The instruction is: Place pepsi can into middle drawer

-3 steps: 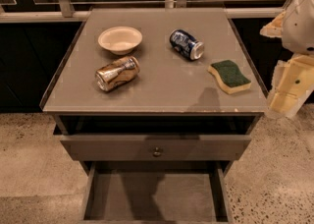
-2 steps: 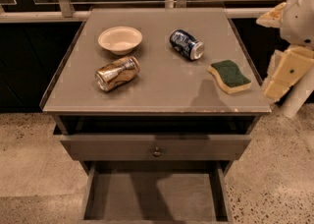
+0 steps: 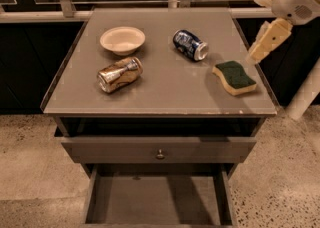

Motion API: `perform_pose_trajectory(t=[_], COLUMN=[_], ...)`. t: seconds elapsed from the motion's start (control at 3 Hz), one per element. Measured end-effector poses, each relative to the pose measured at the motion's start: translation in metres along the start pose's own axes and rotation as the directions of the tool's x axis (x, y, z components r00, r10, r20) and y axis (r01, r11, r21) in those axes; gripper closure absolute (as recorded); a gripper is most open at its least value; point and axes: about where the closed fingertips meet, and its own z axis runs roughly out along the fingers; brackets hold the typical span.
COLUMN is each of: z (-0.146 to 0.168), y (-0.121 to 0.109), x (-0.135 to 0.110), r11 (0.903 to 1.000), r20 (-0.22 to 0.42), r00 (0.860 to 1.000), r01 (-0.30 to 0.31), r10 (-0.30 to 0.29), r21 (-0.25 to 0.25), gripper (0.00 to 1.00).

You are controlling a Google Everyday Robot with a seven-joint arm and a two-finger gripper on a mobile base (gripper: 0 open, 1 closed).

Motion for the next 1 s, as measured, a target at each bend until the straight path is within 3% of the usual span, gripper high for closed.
perform_pose_trajectory(t=[0.33, 0.67, 1.0], z=[0.042, 0.035, 0.039], y=[-0.045, -0.069, -0.069], x=[-0.001, -0.007, -0.002], r11=[0.9975, 0.997, 0.9938], r20=[0.06, 0.091, 0.092], r00=[0.996, 0.994, 0.991], r01=[-0.07, -0.07, -0.105], r10=[0.07, 0.066, 0.101], r21=[-0.012, 0.033, 0.037], gripper=[0.0, 0.0, 0.0])
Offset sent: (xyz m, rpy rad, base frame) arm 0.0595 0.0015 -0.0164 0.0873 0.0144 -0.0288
